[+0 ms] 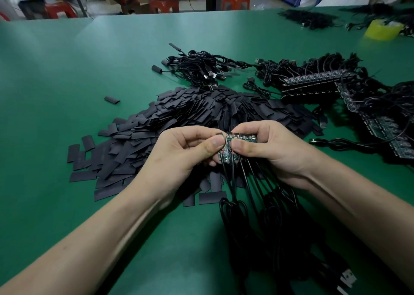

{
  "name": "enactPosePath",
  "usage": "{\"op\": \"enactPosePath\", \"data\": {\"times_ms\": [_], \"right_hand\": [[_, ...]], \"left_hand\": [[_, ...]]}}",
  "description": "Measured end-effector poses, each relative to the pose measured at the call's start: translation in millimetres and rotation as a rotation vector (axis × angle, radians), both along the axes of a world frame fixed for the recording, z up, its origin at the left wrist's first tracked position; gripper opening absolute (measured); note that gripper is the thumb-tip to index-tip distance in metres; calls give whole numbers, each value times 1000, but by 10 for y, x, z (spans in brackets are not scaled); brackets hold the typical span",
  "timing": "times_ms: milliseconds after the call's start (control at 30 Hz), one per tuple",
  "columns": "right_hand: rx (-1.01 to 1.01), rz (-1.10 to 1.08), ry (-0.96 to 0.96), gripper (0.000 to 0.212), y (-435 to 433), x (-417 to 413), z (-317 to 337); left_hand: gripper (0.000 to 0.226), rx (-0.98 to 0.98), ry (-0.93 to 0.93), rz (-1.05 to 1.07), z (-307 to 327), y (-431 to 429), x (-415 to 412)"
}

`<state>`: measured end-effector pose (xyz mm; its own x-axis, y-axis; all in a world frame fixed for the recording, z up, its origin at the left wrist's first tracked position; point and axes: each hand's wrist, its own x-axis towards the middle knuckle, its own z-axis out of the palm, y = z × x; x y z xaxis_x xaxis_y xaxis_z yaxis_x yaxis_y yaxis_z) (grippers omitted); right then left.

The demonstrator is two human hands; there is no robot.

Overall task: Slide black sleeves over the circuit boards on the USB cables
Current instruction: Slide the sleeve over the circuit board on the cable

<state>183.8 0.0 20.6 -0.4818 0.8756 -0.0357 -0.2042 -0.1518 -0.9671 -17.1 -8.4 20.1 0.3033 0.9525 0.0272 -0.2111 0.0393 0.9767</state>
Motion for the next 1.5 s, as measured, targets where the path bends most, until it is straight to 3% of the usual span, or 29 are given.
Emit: {"op": "enactPosePath", "data": {"times_ms": [200,300,467,567,633,767,900,1033,1167,1300,1400,1500], "right_hand": [[-25,30,-8,17,104,235,91],[-1,140,152,21,106,367,128],[-102,490,618,11,72,433,254],[-148,547,651,11,86,553,343],[-88,442,430,15,101,676,367],[51,119,-356,18,188,891,366],[213,38,-829,13,228,949,413],[552,-132,-1130,33,160,666,545],[672,-89,-978,30,11,102,446],[469,-27,-723,15,-68,-98,252],[299,71,-480,15,-113,-101,235],[208,51,-364,18,-142,-149,236]], "left_hand": [[19,59,-5,40,-8,3,11],[16,81,44,115,-38,17,-21],[14,129,132,207,-54,13,-26],[15,148,148,209,-52,15,-36],[14,170,150,202,-57,14,-41],[13,258,182,204,-62,18,-42],[12,298,173,205,-63,23,-49],[13,304,123,209,-63,20,-46],[11,355,149,233,-43,22,-63],[10,378,198,264,-42,46,-102],[11,419,271,265,-44,42,-110],[10,456,342,294,-55,38,-116]]}}
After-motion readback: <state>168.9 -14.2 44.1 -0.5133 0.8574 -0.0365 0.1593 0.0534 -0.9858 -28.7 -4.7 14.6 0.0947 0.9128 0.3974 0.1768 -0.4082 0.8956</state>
